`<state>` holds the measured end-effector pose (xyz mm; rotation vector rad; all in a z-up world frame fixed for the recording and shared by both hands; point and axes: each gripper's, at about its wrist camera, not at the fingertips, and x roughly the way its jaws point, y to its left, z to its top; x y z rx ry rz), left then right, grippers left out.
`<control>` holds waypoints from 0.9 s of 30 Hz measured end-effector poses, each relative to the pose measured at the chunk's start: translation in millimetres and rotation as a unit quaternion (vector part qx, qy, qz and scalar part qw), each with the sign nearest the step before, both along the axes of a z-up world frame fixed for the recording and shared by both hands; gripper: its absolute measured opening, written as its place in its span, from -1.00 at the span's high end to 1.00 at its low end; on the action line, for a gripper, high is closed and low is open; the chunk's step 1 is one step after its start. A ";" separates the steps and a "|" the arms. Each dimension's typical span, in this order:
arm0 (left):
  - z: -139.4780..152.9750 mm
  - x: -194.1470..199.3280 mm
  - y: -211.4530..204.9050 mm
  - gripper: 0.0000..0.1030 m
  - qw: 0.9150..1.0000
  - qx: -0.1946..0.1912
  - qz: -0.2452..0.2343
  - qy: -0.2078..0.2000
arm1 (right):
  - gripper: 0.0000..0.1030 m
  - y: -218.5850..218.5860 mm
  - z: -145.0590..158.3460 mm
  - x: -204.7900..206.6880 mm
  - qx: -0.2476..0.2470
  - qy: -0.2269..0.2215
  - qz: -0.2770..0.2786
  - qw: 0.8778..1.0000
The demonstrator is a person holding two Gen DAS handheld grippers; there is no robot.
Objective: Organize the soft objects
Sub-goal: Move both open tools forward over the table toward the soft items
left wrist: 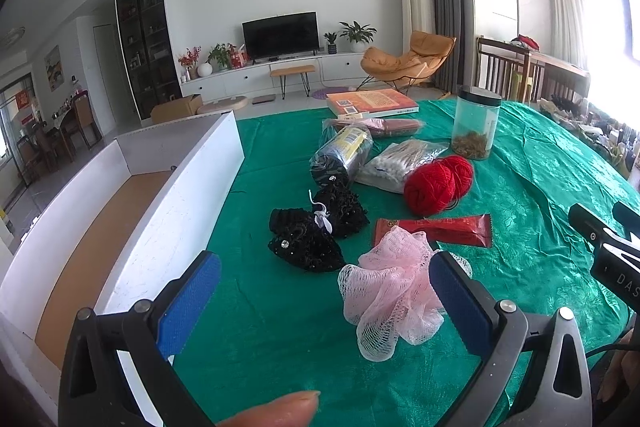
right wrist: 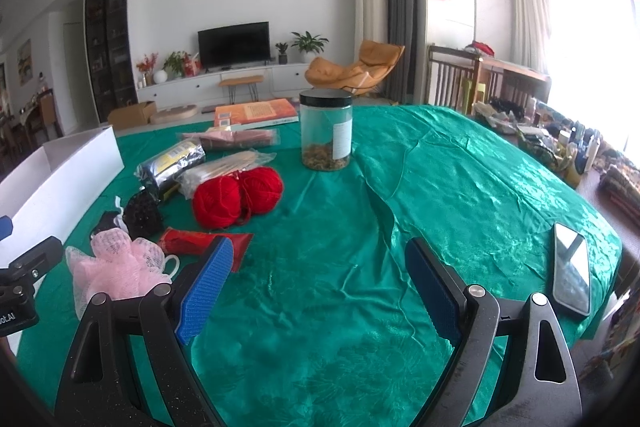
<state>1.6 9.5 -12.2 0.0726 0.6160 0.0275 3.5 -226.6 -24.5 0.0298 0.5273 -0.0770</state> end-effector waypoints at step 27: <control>-4.8 -0.1 10.3 -1.00 1.000 0.003 -0.002 0.013 | -0.74 5.4 -6.6 9.3 0.009 0.020 0.027 0.999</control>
